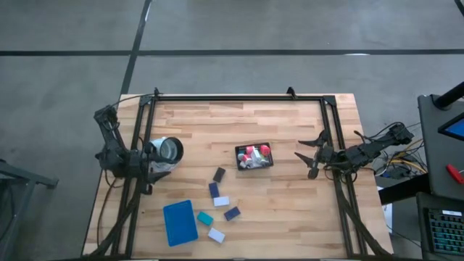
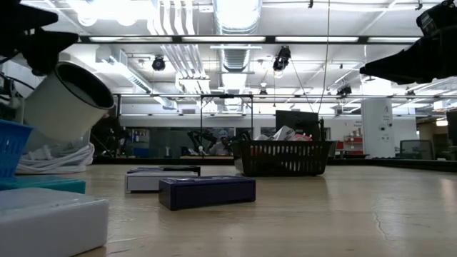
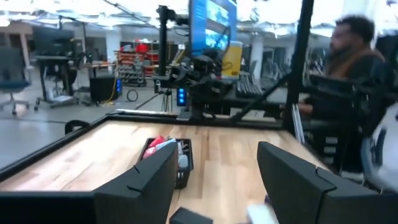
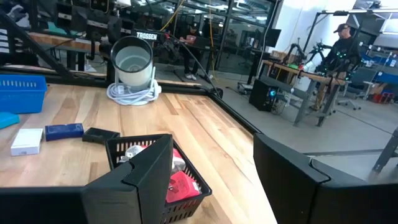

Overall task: Pick & Place Office items
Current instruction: Put the black digital timer into the blue bin

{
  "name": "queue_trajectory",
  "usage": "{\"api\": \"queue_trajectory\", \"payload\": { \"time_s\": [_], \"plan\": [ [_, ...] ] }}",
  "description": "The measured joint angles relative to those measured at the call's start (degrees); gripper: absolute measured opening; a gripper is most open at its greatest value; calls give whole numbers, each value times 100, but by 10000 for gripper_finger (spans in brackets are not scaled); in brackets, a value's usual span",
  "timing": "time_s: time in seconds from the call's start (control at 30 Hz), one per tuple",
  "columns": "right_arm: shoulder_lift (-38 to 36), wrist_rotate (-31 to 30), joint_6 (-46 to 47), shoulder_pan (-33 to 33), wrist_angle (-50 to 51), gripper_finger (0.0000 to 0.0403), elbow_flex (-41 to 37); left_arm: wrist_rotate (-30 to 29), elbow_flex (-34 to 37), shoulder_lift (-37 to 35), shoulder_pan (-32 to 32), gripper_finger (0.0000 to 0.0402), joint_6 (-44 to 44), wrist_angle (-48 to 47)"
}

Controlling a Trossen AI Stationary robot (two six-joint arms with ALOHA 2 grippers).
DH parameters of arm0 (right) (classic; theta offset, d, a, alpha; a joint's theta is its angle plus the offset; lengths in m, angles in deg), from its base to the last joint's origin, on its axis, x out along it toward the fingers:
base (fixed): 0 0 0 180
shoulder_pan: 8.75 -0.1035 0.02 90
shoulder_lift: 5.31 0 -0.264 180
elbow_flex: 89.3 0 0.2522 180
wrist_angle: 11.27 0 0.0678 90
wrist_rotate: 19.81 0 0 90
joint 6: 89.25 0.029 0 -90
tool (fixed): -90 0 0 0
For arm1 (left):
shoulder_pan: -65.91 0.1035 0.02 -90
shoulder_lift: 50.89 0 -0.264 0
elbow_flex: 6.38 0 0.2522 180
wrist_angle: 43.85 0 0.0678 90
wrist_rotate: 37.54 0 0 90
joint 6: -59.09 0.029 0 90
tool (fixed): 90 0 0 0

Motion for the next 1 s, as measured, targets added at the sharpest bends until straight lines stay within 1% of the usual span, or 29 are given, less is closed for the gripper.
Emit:
{"api": "queue_trajectory", "payload": {
  "time_s": [0.07,0.2,0.3,0.4,0.6,0.7,0.77,0.83,0.93,1.0],
  "plan": [
    [0,0,8,0,0,217,0,-137,-7,66,2,225,175,449],
    [0,0,-2,0,0,217,0,-493,-385,301,4,225,259,437],
    [0,2,-6,0,-2,217,0,-523,-766,688,4,225,256,296],
    [0,1,2,0,-1,217,0,-549,-1168,1290,4,225,280,201],
    [0,2,3,0,-2,217,0,-738,-2118,2836,34,225,259,118],
    [0,1,2,0,-2,217,0,-1036,-2611,3635,161,225,-107,58],
    [0,2,1,0,-2,217,0,-1360,-2923,4109,324,225,-474,17],
    [0,2,-7,0,-2,217,0,-1539,-3219,4496,514,225,-906,-207],
    [0,2,3,0,-2,217,0,-1400,-3713,4946,804,225,-1551,-884],
    [0,2,-9,0,-1,217,0,-1123,-3995,5223,1039,225,-2294,-1515]
  ]
}}
